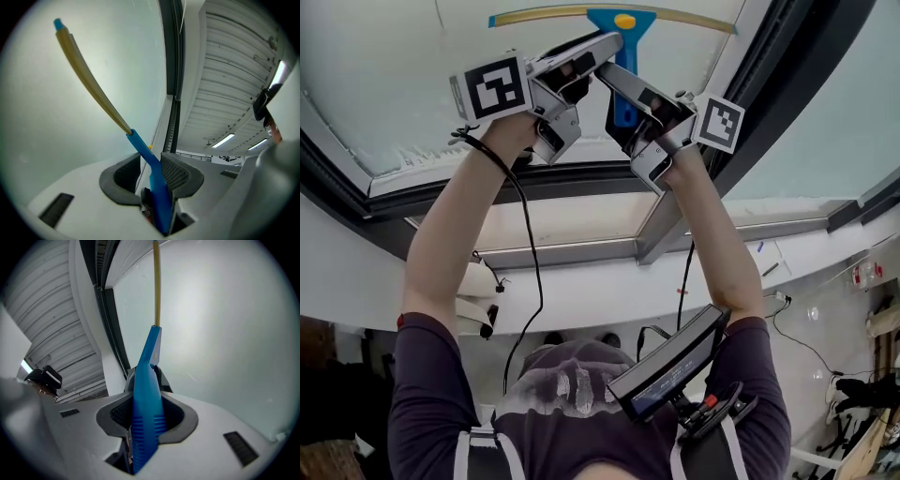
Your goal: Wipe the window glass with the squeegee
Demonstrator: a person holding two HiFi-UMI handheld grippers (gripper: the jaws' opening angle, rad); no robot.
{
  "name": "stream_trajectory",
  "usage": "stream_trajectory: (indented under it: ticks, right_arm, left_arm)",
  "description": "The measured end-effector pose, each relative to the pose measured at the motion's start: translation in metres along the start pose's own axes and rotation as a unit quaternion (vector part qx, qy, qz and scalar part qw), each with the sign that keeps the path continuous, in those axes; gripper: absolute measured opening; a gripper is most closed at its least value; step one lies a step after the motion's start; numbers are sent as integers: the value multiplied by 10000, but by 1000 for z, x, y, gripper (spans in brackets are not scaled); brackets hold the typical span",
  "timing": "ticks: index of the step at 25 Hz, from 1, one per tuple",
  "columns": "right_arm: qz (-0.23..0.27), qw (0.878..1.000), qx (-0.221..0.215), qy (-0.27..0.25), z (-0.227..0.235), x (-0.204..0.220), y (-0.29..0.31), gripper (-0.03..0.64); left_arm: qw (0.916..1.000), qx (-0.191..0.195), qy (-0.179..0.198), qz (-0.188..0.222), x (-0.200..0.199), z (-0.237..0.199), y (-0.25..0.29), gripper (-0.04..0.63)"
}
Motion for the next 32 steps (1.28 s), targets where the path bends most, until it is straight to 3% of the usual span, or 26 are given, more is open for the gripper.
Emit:
stream_trajectory:
  ticks: [8,13,17,21,26,29,32]
  right_arm:
    - [-14,9996,88,252,7,1,-3,114]
    - [117,9990,68,422,9,4,-4,114]
    - [34,9988,109,485,23,40,-21,114]
    - [-242,9985,278,413,24,72,-35,112]
    - [-772,9965,213,227,-3,92,-38,110]
    - [-1229,9918,349,-41,-15,112,-48,110]
    - [-1686,9846,302,-339,-29,138,-53,110]
  left_arm:
    - [9989,-7,-464,-78,6,-7,3,143]
    - [9980,-152,-562,-234,8,-10,2,143]
    - [9973,-177,-645,-316,45,-16,-18,143]
    - [9961,-77,-778,-413,78,-16,-31,143]
    - [9974,266,-581,-339,88,11,-47,143]
    - [9976,460,-422,-303,102,25,-65,143]
    - [9949,822,-508,-304,120,40,-86,127]
Point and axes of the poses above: the fingertips, and each gripper's own axes: y forward along the fingers, z to its right, x out of its underside, the point moved 8 cm from there along -y, backward along the fingers
